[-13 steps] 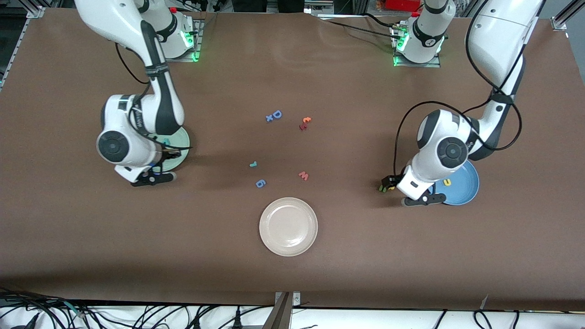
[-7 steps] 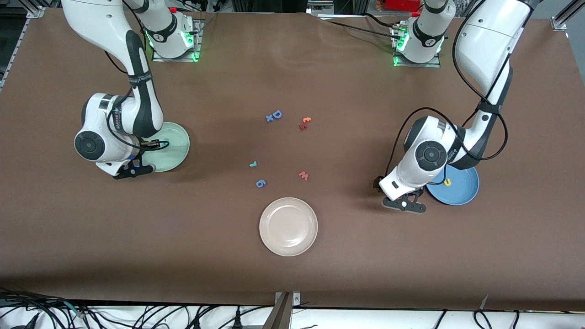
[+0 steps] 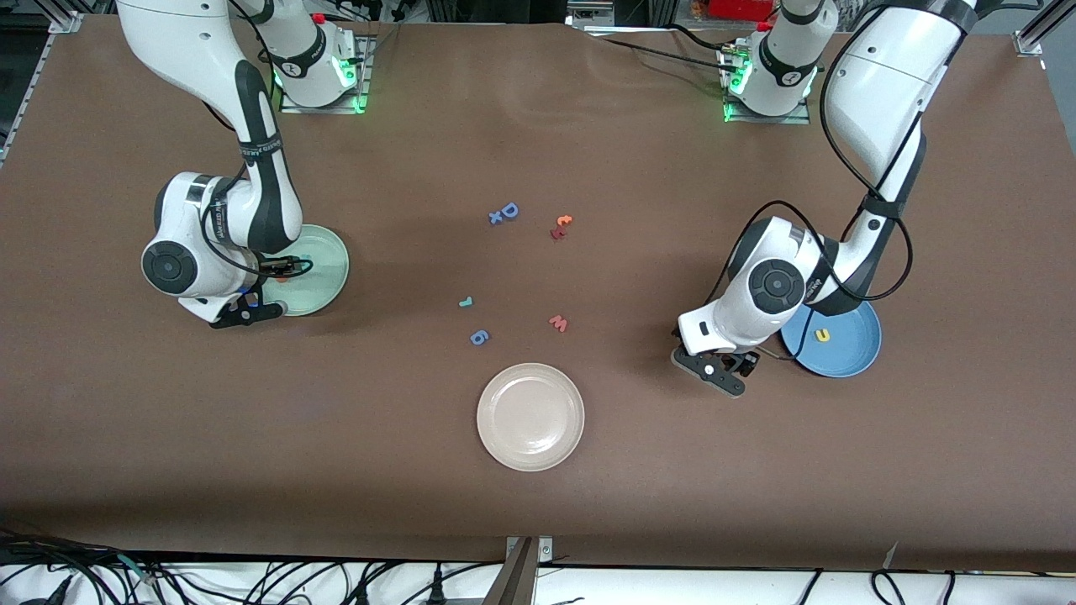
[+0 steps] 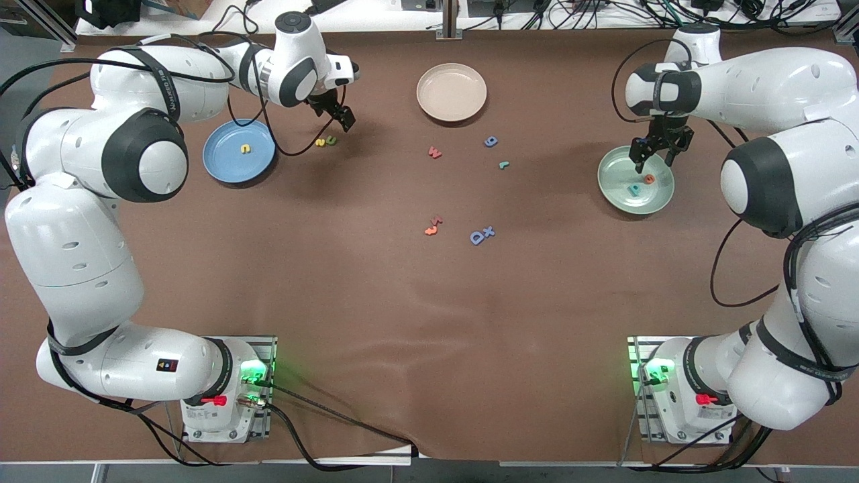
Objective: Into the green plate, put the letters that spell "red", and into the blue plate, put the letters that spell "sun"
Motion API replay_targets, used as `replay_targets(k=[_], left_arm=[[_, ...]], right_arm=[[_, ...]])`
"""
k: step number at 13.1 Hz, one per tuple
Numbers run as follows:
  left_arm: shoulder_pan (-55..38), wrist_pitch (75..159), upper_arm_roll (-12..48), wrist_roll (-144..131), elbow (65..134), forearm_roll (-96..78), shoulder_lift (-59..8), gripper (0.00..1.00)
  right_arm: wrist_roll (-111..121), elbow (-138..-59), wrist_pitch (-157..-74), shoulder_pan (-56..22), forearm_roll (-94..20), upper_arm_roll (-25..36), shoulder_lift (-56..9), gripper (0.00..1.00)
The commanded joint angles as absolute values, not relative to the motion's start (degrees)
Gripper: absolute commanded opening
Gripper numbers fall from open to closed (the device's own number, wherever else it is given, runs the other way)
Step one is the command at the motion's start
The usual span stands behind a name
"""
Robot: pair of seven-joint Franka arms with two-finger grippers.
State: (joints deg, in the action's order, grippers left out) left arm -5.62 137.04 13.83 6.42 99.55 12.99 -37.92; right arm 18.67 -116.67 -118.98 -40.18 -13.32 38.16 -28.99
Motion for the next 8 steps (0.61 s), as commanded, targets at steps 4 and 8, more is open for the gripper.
replay_targets(k=[4, 8], left_arm=[[-3.87, 140.01, 14.15, 13.01, 103.36, 13.62, -37.88, 0.97], [-3.52, 140.88, 14.15, 13.1, 105.12, 13.62, -37.27, 0.92]], right_arm=[[3.21, -108.73, -116.44, -43.06, -18.11, 31.31, -28.74, 1.0], [-11.47, -104.86, -123.47, -43.07, -20.64, 22.52, -31.98, 0.99]])
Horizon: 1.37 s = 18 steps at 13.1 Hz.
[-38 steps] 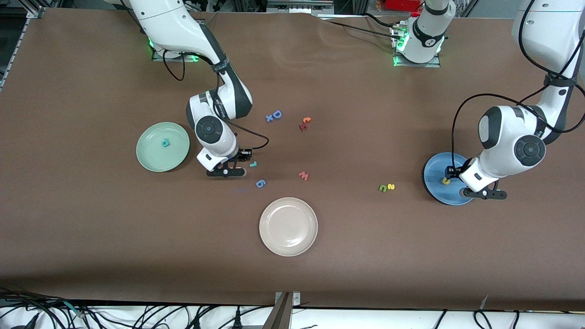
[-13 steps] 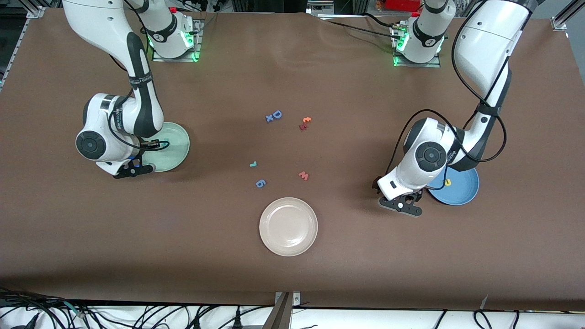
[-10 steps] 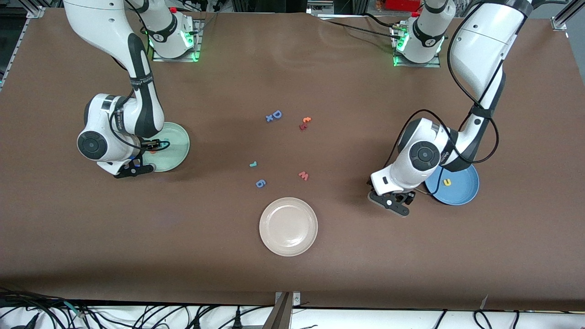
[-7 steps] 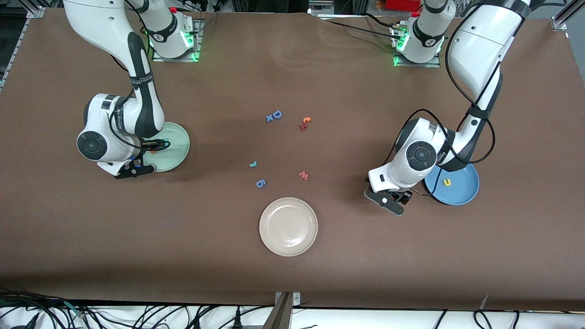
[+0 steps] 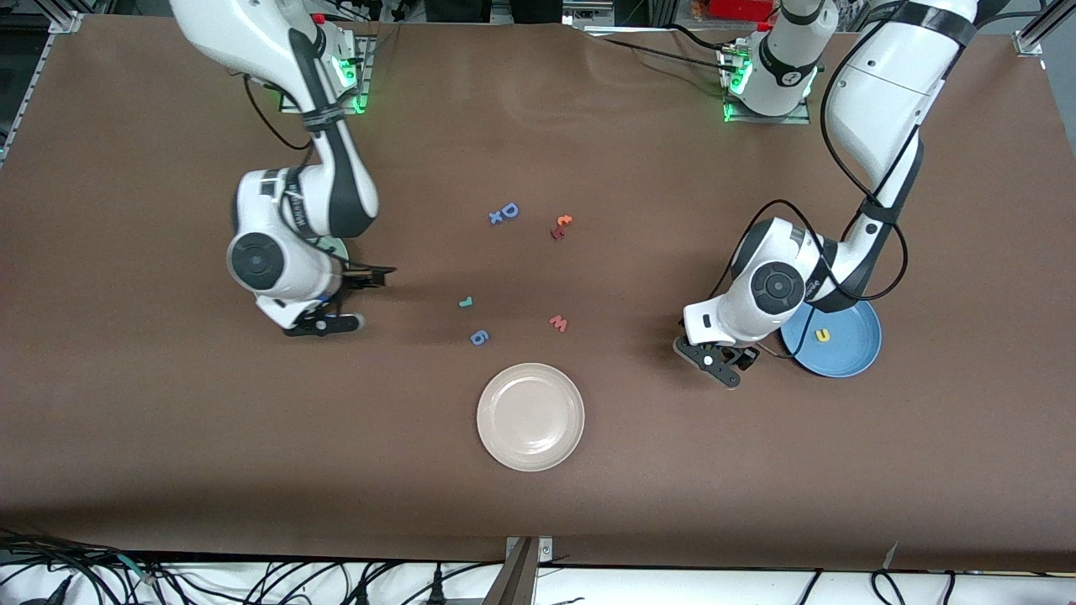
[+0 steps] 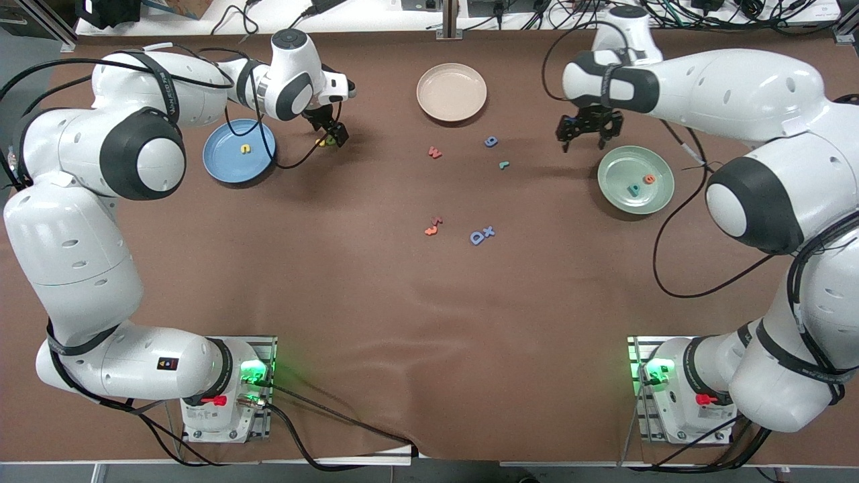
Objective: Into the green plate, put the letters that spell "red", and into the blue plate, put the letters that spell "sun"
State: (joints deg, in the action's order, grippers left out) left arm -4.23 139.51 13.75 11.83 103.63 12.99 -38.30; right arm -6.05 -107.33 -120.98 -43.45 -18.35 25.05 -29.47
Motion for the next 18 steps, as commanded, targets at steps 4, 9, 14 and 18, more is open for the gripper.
replay_targets(k=[4, 9, 14, 18], left_arm=[[-3.69, 142.55, 14.15, 13.01, 105.47, 13.62, -37.88, 0.81], [-3.69, 145.46, 14.15, 13.09, 106.96, 13.8, -38.32, 0.78], [-3.52, 146.69, 14.06, 13.27, 108.37, 14.15, -37.71, 0.7], [-2.9, 146.69, 13.97, 13.36, 109.42, 14.24, -37.0, 0.65]], right_arm=[[-25.1, -103.36, -132.08, -43.15, -21.36, 15.31, -33.57, 0.95], [-29.27, -101.08, -139.92, -44.47, -21.36, 12.66, -38.93, 0.64], [-29.27, -100.72, -140.8, -45.17, -21.27, 12.66, -40.34, 0.47], [-28.83, -100.99, -140.54, -45.97, -20.74, 12.74, -40.96, 0.26]])
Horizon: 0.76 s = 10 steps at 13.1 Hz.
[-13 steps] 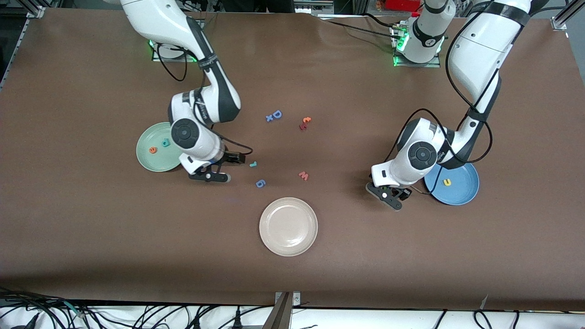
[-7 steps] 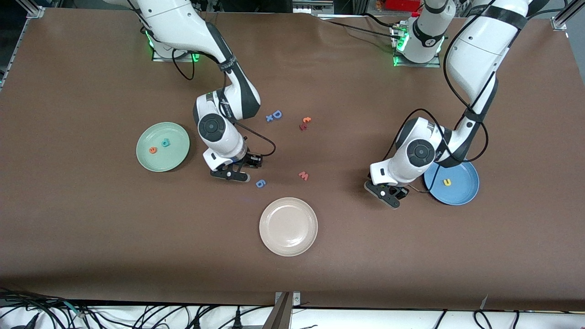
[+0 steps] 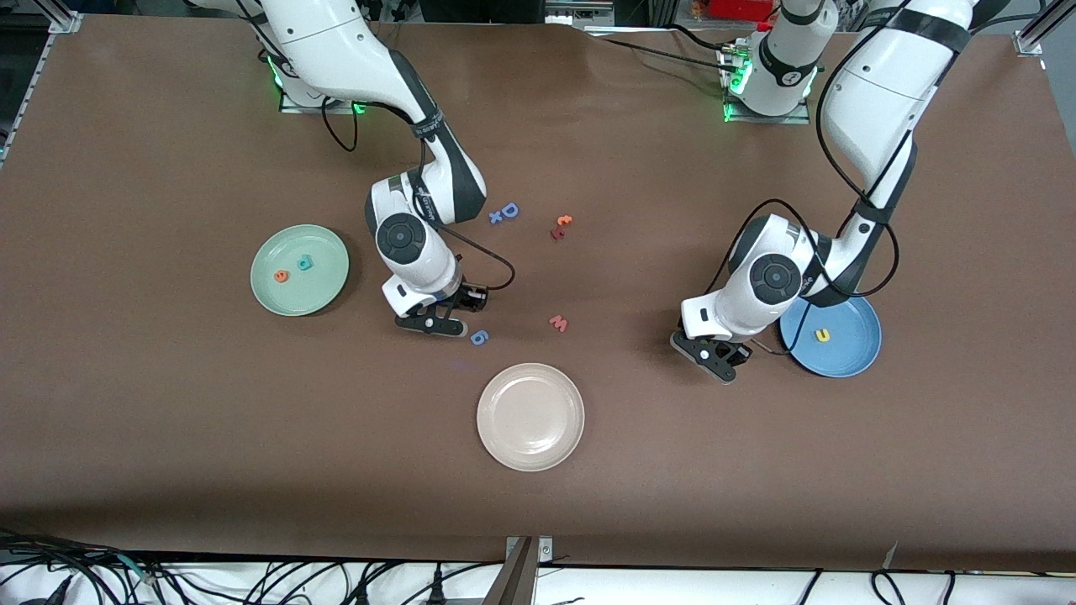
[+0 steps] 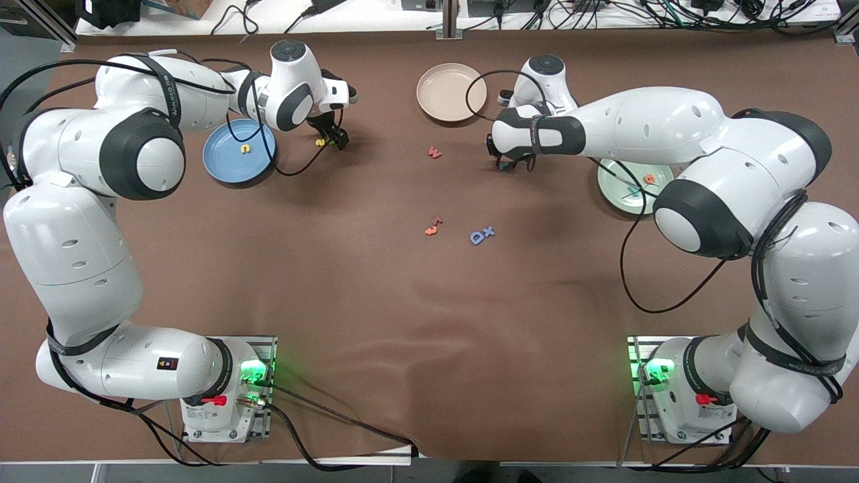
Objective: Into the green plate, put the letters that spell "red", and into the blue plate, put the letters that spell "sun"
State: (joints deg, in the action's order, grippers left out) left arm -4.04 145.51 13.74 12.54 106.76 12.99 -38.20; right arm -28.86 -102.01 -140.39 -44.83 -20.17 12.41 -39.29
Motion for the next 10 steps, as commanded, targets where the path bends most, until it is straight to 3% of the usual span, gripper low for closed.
replay_targets(k=[1, 4, 5, 8, 10], left_arm=[[-2.64, 146.69, 13.97, 13.62, 109.51, 14.33, -37.0, 0.65], [-2.29, 149.14, 13.8, 15.38, 110.74, 14.24, -37.0, 0.58], [-2.29, 149.15, 13.8, 15.38, 110.74, 14.24, -37.09, 0.46], [-2.29, 149.24, 13.8, 15.29, 110.74, 14.06, -37.0, 0.27], [-2.29, 149.24, 13.8, 15.21, 110.74, 13.97, -37.0, 0.22]], right_arm=[[-29.0, -100.99, -140.54, -46.14, -20.83, 12.74, -40.96, 0.19], [-28.13, -100.9, -140.1, -46.05, -20.66, 12.92, -40.61, 0.12], [-27.95, -100.81, -139.49, -45.88, -20.65, 13.18, -40.43, 0.12], [-26.2, -99.67, -133.27, -45.79, -20.39, 15.81, -38.07, 0.12], [-20.77, -99.49, -127.82, -45.79, -20.39, 19.23, -36.05, 0.12]])
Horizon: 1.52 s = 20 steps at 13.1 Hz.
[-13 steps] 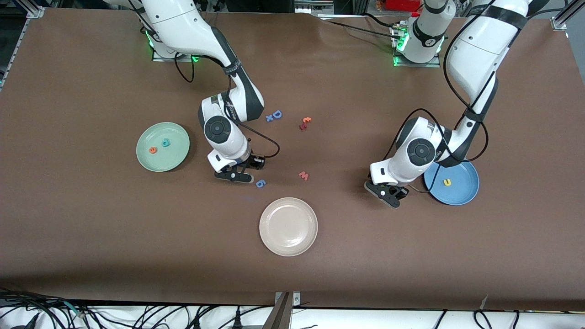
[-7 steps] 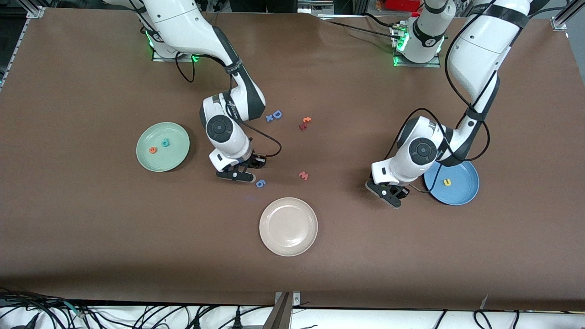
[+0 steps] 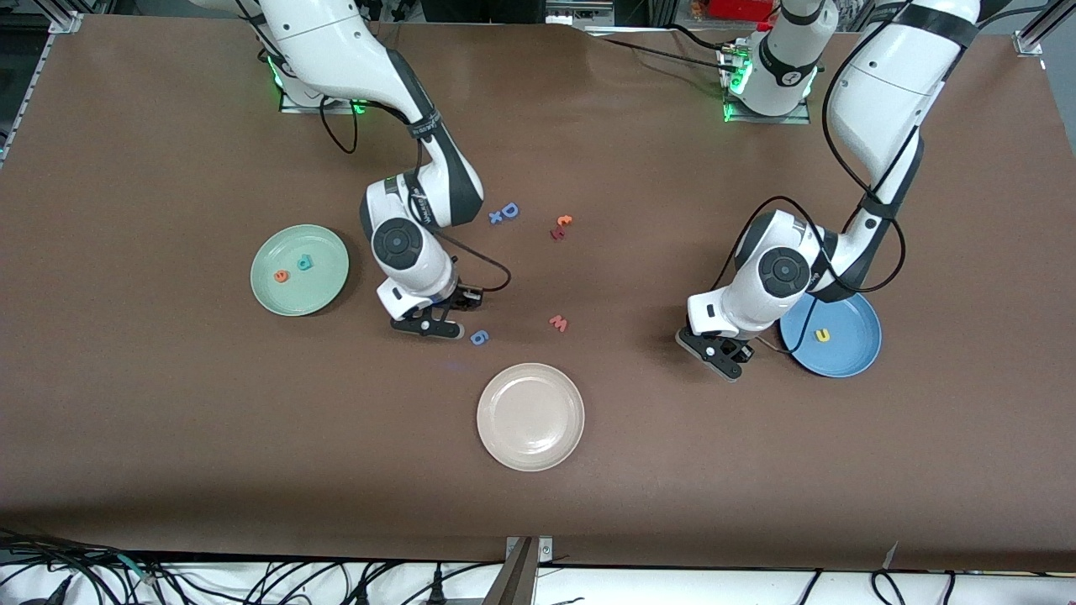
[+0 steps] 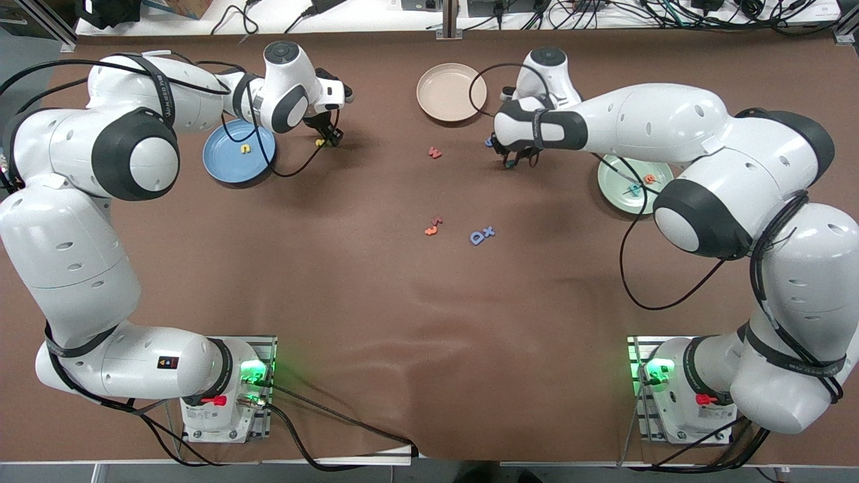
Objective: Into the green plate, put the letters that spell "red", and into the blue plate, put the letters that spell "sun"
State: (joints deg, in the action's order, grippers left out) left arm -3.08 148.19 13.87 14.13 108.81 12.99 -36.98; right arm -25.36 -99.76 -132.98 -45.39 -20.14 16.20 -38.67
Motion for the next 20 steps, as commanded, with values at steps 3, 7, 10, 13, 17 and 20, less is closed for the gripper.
replay_targets(k=[3, 7, 10, 13, 17, 20], left_arm=[[-2.29, 149.15, 13.8, 14.86, 110.39, 13.62, -36.83, 0.18], [-0.8, 145.48, 13.8, 15.12, 109.43, 13.36, -34.02, 0.12], [1.13, 139.06, 13.62, 21.41, 106.44, 7.24, -32.09, 0.12], [1.49, 134.22, 9.07, 33.01, 104.33, 0.01, -30.94, 0.13], [2.37, 134.21, 2.48, 41.3, 104.94, -4.48, -31.03, 0.16], [2.55, 134.03, -1.31, 45.95, 105.38, -4.66, -32.08, 0.21]], right_arm=[[-9.09, -100.11, -116.84, -45.88, -20.22, 26.52, -33.32, 0.12], [7.08, -108.95, -112.41, -45.88, -19.69, 33.74, -27.09, 0.12], [14.31, -114.33, -114.07, -45.88, -19.6, 37.87, -26.37, 0.13], [17.75, -120.22, -120.65, -45.79, -19.86, 38.76, -26.98, 0.2], [16.79, -119.62, -119.71, -46.14, -20.04, 38.58, -26.98, 0.72], [15.04, -114.64, -114.03, -46.14, -20.13, 38.67, -26.54, 1.0]])
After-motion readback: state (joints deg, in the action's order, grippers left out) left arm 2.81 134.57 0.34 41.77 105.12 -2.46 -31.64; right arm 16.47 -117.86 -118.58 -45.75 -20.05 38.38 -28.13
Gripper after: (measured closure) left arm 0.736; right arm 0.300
